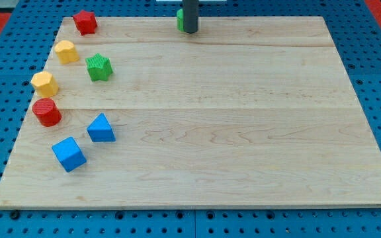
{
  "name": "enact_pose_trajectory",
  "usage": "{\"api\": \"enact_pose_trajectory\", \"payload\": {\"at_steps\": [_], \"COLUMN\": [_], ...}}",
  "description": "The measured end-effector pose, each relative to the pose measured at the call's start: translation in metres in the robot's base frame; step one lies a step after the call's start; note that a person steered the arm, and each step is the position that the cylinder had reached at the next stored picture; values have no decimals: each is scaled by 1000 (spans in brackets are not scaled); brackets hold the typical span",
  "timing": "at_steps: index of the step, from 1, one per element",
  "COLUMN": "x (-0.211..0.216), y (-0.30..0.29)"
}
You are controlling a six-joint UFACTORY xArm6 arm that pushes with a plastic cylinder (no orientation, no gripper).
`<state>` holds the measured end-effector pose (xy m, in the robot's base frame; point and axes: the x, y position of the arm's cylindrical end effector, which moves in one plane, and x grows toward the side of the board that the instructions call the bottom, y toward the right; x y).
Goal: Slightly move the green star to the bottom side
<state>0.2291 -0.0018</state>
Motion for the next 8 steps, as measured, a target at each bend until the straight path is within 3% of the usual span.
{"api": "enact_pose_trajectory", "payload": {"at_steps": [1, 2, 5, 6, 7, 8], "x": [29, 38, 54, 66, 87, 123], "y": [-16, -78, -99, -159, -202, -196]}}
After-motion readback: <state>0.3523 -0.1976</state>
